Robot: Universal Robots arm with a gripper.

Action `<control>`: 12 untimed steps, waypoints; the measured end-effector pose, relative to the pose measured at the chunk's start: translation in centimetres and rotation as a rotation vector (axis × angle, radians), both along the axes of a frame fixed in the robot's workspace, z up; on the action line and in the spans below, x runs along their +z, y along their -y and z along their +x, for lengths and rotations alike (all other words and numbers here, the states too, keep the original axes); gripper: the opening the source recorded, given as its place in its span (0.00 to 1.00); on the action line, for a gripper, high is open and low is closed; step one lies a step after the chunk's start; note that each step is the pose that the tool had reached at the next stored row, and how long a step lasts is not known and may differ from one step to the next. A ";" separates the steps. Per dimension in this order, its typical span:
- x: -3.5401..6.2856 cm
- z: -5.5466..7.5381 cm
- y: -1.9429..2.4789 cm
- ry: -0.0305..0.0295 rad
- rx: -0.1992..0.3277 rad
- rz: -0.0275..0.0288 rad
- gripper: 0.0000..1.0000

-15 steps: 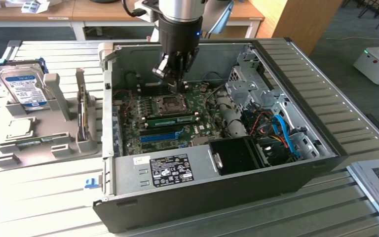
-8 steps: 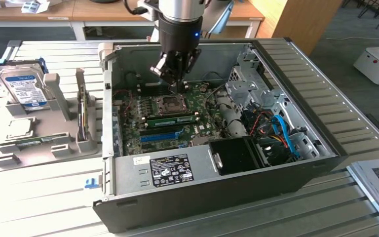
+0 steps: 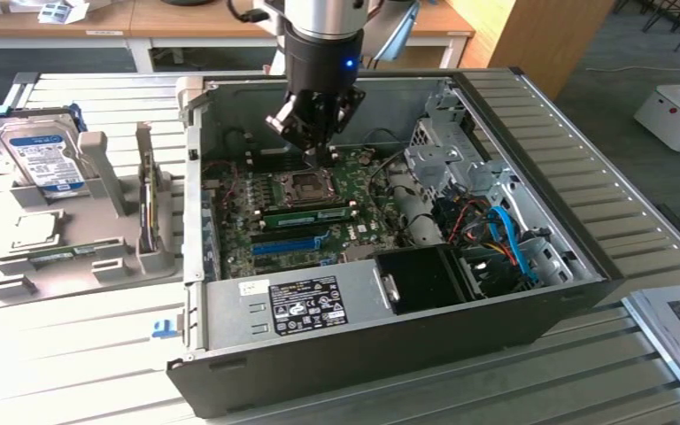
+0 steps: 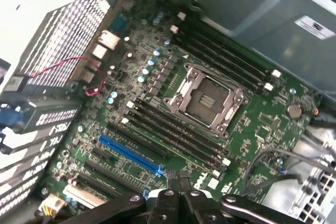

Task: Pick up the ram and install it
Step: 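Press down the ram until it locks into place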

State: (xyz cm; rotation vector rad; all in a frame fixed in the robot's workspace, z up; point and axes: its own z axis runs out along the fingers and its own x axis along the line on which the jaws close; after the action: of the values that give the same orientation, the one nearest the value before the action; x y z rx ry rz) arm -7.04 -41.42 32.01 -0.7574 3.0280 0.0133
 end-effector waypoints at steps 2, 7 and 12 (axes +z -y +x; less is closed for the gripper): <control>0.00 0.0 0.00 0.0000 -0.032 -0.0001 0.10; 0.00 0.0 0.00 0.0000 -0.113 -0.0001 0.10; -0.01 0.0 0.00 0.0000 -0.197 -0.0001 0.10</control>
State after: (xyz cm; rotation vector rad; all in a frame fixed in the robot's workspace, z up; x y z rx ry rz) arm -7.04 -41.42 32.00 -0.4566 3.0870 0.0100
